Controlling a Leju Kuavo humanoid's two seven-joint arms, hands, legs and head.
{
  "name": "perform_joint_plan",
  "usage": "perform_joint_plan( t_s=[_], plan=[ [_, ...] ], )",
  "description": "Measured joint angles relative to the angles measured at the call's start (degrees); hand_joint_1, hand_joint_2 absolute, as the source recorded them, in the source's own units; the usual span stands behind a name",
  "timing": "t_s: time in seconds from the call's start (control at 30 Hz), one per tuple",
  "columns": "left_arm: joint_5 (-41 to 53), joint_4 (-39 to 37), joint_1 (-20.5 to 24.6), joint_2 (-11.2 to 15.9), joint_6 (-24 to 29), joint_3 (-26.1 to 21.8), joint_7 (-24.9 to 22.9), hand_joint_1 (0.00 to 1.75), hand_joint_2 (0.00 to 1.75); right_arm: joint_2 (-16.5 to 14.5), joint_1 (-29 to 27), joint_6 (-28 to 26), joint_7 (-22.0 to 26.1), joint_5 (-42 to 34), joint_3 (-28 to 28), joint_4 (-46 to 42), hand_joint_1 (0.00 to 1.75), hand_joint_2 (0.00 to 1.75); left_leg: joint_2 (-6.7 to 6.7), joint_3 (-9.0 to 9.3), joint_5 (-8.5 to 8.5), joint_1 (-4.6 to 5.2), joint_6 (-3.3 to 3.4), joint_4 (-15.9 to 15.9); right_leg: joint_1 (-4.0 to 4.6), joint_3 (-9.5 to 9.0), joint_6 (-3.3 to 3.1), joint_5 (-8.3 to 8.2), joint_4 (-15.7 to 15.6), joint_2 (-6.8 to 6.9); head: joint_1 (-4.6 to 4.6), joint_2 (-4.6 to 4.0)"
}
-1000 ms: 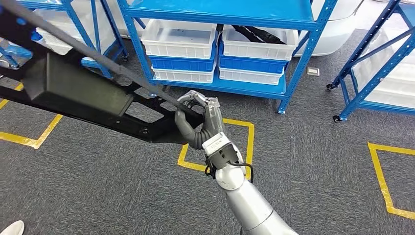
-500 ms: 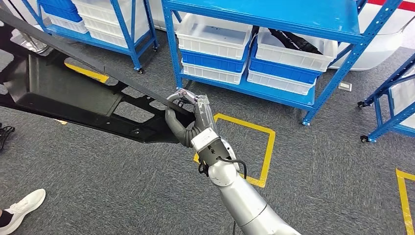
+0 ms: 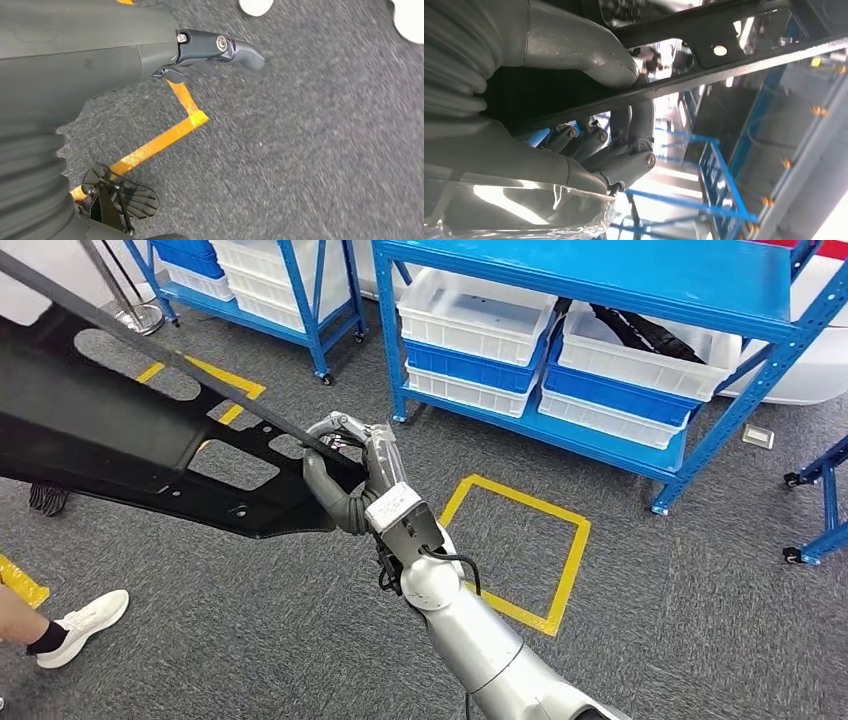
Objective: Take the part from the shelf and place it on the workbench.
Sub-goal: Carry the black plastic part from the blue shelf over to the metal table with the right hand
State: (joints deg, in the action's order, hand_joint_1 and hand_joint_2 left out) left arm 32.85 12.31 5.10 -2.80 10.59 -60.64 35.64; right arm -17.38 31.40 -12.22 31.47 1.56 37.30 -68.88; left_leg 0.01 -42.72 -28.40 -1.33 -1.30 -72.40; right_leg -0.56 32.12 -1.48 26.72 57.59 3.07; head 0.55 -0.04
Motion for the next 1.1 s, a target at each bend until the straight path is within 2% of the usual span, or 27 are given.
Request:
perform_joint_plan(
  t_s=[0.03, 0.1, 0.13, 0.17, 0.23, 0.27, 0.3, 0.33, 0.4, 0.43, 0.47, 0.5, 0.53, 0.57, 0.6, 0.63, 0.67, 0.73, 0.8, 0.87, 0.93, 0.97, 1.0, 1.03, 1.1],
  plan=[
    [0.02, 0.01, -0.01, 0.00, 0.18, -0.19, -0.01, 0.00, 1.75, -0.15, 0.25, -0.13, 0.26, -0.34, 0.16, 0.34, 1.75, 1.75, 0.64, 2.37, 1.67, 0.15, 0.43, 3.89, 0.18, -0.03, -0.03, 0.03, -0.01, 0.52, 0.00, 0.00],
    [0.20, 0.03, 0.00, 0.03, 0.36, -0.46, 0.20, 0.00, 1.75, -0.44, 0.76, -0.79, 0.92, -1.05, 0.27, 0.75, 1.75, 1.75, 2.97, 6.66, 3.71, 0.89, 1.55, 11.19, 0.60, -0.08, -0.02, 0.08, -0.08, 1.51, -0.05, 0.00],
    [0.41, 0.04, -0.01, 0.07, 0.21, -0.49, 0.57, 0.00, 1.75, -0.47, 0.92, -1.32, 1.30, -1.33, 0.27, 0.82, 1.75, 1.75, 3.83, 7.76, 4.04, 1.29, 2.08, 13.19, 0.75, -0.10, 0.05, 0.11, -0.12, 1.99, -0.01, 0.00],
    [0.66, 0.04, -0.03, 0.14, -0.09, -0.50, 1.16, 0.00, 1.75, -0.41, 0.94, -1.98, 1.66, -1.53, 0.26, 0.85, 1.75, 1.75, 4.06, 7.92, 3.94, 1.62, 2.47, 13.79, 0.83, -0.13, 0.14, 0.13, -0.21, 2.53, 0.01, 0.00],
    [1.23, 0.04, -0.19, 0.29, -0.97, -0.48, 2.37, 0.00, 1.75, -0.08, 0.80, -3.15, 2.14, -1.63, 0.22, 0.76, 1.75, 1.75, 2.90, 8.04, 4.46, 1.57, 3.10, 14.57, 0.96, -0.16, 0.48, 0.24, -0.34, 3.18, 0.10, 0.01],
    [1.49, 0.04, -0.26, 0.32, -1.34, -0.47, 2.78, 0.00, 1.75, 0.14, 0.70, -3.54, 2.26, -1.62, 0.21, 0.65, 1.75, 1.75, 2.38, 8.29, 4.83, 1.42, 3.33, 15.14, 0.98, -0.08, 0.64, 0.43, -0.16, 2.70, 0.03, 0.01],
    [1.69, 0.04, -0.29, 0.31, -1.66, -0.45, 3.03, 0.00, 1.75, 0.40, 0.63, -3.78, 2.37, -1.62, 0.20, 0.48, 1.75, 1.75, 1.89, 8.56, 5.26, 1.21, 3.63, 15.76, 1.00, 0.30, 0.73, 0.96, 0.68, 1.51, 0.01, 0.01],
    [1.87, 0.04, -0.25, 0.26, -1.91, -0.44, 3.20, 0.00, 1.75, 0.78, 0.51, -3.96, 2.43, -1.63, 0.18, 0.30, 1.75, 1.75, 1.41, 8.76, 5.62, 1.01, 3.83, 16.21, 0.88, 1.27, 0.69, 2.00, 2.72, -0.11, -0.06, 0.01],
    [2.22, 0.04, -0.09, 0.16, -2.40, -0.40, 3.50, 0.00, 1.75, 1.88, -0.08, -4.22, 2.48, -1.71, -0.02, 0.04, 1.75, 1.75, -0.11, 8.50, 5.93, 1.01, 4.06, 16.39, 0.42, 5.13, 0.56, 5.31, 10.94, -2.43, -0.19, 0.01],
    [2.37, 0.03, -0.04, 0.13, -2.71, -0.39, 3.63, 0.00, 1.75, 2.45, -0.45, -4.33, 2.42, -1.76, -0.14, -0.03, 1.75, 1.75, -1.04, 8.35, 6.00, 0.98, 3.99, 16.38, 0.16, 6.94, 0.77, 6.48, 14.53, -2.84, -0.25, 0.01],
    [2.51, 0.03, -0.02, 0.09, -3.04, -0.39, 3.75, 0.00, 1.75, 2.93, -0.76, -4.40, 2.31, -1.79, -0.26, -0.06, 1.75, 1.75, -1.94, 8.24, 6.08, 0.93, 3.89, 16.36, -0.10, 7.87, 1.23, 6.77, 16.24, -2.97, -0.27, 0.01],
    [2.62, 0.02, 0.01, 0.07, -3.42, -0.37, 3.80, 0.00, 1.75, 3.21, -0.87, -4.42, 2.15, -1.79, -0.38, -0.11, 1.75, 1.75, -2.71, 8.20, 6.13, 0.84, 3.75, 16.30, -0.35, 7.17, 1.92, 5.74, 14.60, -3.02, -0.27, 0.01],
    [2.79, 0.03, 0.06, 0.04, -3.78, -0.32, 3.81, 0.00, 1.75, 3.46, -0.89, -4.42, 1.98, -1.74, -0.57, -0.22, 1.75, 1.75, -3.49, 8.17, 6.13, 0.72, 3.53, 16.14, -0.66, 5.42, 2.69, 4.02, 10.88, -3.34, -0.28, 0.00],
    [3.09, 0.03, 0.15, 0.03, -4.12, -0.21, 3.80, 0.00, 1.75, 3.69, -0.86, -4.41, 1.85, -1.61, -0.82, -0.37, 1.75, 1.75, -4.21, 8.01, 6.06, 0.62, 3.22, 15.82, -1.06, 3.49, 3.28, 2.41, 6.66, -4.22, -0.32, 0.00],
    [3.44, 0.04, 0.25, 0.04, -4.39, -0.08, 3.78, 0.00, 1.75, 3.89, -0.85, -4.40, 1.74, -1.43, -1.07, -0.57, 1.75, 1.75, -4.88, 7.76, 5.91, 0.61, 2.83, 15.38, -1.35, 1.77, 3.51, 1.13, 3.15, -4.94, -0.38, 0.00],
    [3.78, 0.05, 0.33, 0.07, -4.57, 0.10, 3.76, 0.00, 1.75, 4.10, -0.91, -4.39, 1.64, -1.23, -1.28, -0.77, 1.75, 1.75, -5.40, 7.42, 5.82, 0.60, 2.40, 15.02, -1.44, 0.77, 3.39, 0.41, 1.05, -5.46, -0.38, 0.00],
    [4.06, 0.06, 0.37, 0.09, -4.70, 0.31, 3.75, 0.00, 1.75, 4.29, -1.00, -4.38, 1.57, -1.01, -1.43, -0.92, 1.75, 1.75, -5.77, 7.06, 5.82, 0.54, 1.99, 14.78, -1.36, 0.51, 2.99, 0.19, 0.42, -5.68, -0.38, 0.00],
    [4.43, 0.07, 0.39, 0.09, -4.84, 0.69, 3.73, 0.00, 1.75, 4.52, -1.22, -4.37, 1.46, -0.62, -1.60, -1.21, 1.75, 1.75, -6.01, 6.56, 5.98, 0.19, 1.38, 14.64, -1.14, 0.58, 2.09, -0.17, 0.44, -4.87, -0.31, 0.00],
    [4.82, 0.07, 0.59, 0.07, -4.97, 1.09, 3.69, 0.00, 1.75, 4.61, -1.40, -4.58, 1.51, -0.09, -1.69, -1.61, 1.75, 1.75, -3.95, 5.61, 4.93, 0.00, 0.90, 12.78, -1.26, 0.50, 1.37, -0.36, 0.32, -4.13, -0.11, 0.00],
    [5.32, 0.07, 1.27, 0.02, -5.02, 1.48, 3.41, 0.00, 1.75, 4.88, -1.81, -5.11, 1.63, 0.53, -2.04, -2.21, 1.75, 1.75, -1.11, 2.76, 1.80, 0.00, 0.47, 6.76, -1.02, 0.36, 0.74, -0.28, 0.26, -3.07, 0.17, 0.00],
    [5.97, 0.07, 2.04, -0.08, -4.98, 2.08, 2.72, 0.00, 1.75, 5.49, -2.64, -5.66, 1.71, 1.28, -2.65, -3.00, 1.75, 1.75, -0.17, -0.86, -1.10, -0.13, 0.25, -0.53, -0.55, 0.34, 0.33, -0.13, 0.27, -1.72, 0.26, 0.00],
    [6.28, 0.07, 2.31, -0.14, -4.96, 2.44, 2.34, 0.00, 1.75, 5.84, -3.16, -5.89, 1.70, 1.67, -2.89, -3.46, 1.75, 1.75, -0.03, -1.64, -1.26, -0.17, 0.31, -2.07, -0.34, 0.33, 0.18, -0.06, 0.28, -1.07, 0.26, 0.00],
    [6.50, 0.07, 2.50, -0.19, -4.92, 2.78, 1.98, 0.00, 1.75, 6.16, -3.66, -6.05, 1.69, 2.00, -3.04, -3.98, 1.75, 1.75, 0.09, -1.15, -0.34, -0.17, 0.50, -1.19, -0.15, 0.29, 0.10, 0.00, 0.28, -0.50, 0.26, 0.00],
    [6.62, 0.07, 2.67, -0.21, -4.86, 3.01, 1.75, 0.00, 1.75, 6.40, -4.10, -6.17, 1.67, 2.25, -3.13, -4.50, 1.75, 1.75, 0.48, 0.58, 1.41, -0.08, 0.86, 1.98, 0.03, 0.19, 0.02, 0.08, 0.28, -0.01, 0.26, 0.00],
    [6.57, 0.11, 3.08, -0.21, -4.77, 3.32, 1.55, 0.00, 1.75, 6.75, -4.80, -6.27, 1.63, 2.57, -3.27, -5.56, 1.75, 1.75, 2.63, 4.86, 4.23, 0.49, 1.92, 9.81, 0.45, -0.06, 0.02, 0.23, 0.16, 0.86, 0.21, 0.00]
  ],
)
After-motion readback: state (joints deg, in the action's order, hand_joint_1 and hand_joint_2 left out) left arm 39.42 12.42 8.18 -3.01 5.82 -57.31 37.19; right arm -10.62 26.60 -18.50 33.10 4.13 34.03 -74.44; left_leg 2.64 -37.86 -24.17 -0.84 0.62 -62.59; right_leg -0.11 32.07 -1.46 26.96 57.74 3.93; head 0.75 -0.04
